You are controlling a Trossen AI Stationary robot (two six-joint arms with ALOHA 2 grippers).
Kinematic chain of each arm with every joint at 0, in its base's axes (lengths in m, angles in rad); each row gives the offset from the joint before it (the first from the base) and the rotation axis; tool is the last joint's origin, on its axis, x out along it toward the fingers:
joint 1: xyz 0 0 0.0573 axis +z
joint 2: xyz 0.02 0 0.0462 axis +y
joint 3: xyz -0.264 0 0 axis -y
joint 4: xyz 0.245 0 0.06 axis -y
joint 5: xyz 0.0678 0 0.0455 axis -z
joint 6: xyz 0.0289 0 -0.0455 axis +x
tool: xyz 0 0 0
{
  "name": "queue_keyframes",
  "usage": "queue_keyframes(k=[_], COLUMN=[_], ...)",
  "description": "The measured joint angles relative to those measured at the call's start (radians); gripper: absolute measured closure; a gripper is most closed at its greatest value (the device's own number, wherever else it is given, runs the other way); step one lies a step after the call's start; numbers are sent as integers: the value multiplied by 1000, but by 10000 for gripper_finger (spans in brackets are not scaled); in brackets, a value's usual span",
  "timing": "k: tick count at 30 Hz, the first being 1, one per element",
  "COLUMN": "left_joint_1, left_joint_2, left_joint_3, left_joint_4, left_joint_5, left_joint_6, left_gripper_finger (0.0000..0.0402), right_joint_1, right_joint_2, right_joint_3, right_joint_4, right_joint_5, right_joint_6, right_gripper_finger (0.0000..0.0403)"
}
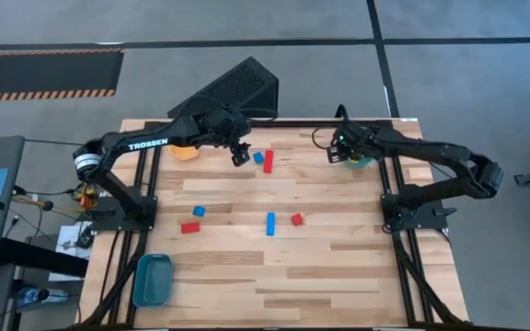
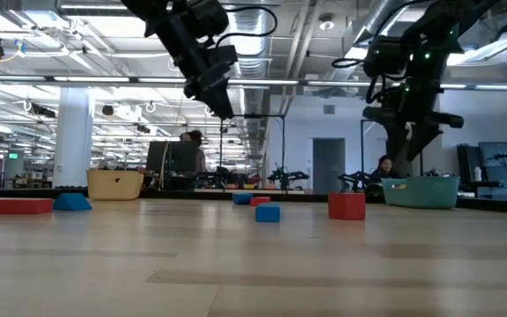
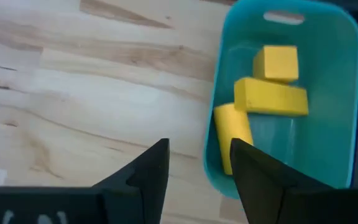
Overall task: Sort & place blocks by color
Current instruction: Put the left red block into the orange bin
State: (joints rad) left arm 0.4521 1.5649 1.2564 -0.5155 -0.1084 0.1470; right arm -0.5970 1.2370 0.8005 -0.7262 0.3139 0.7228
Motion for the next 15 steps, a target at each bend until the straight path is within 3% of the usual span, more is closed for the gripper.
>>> queue_keyframes(k=[6, 15], left_joint_1=[34, 179], left_joint_2=[-88, -202], left_joint_3=[-102, -323], left_joint_4=[43, 234], left_joint_5=[4, 114], left_joint_6=[25, 4], left_gripper_finger=[177, 178], right_joint_1=[47, 187], right_joint_2=[-52, -164], right_joint_3=[0, 0], right_joint_4=[3, 4], right_joint_5=[0, 0], right_joint_6=[126, 360], right_gripper_finger=[187, 178])
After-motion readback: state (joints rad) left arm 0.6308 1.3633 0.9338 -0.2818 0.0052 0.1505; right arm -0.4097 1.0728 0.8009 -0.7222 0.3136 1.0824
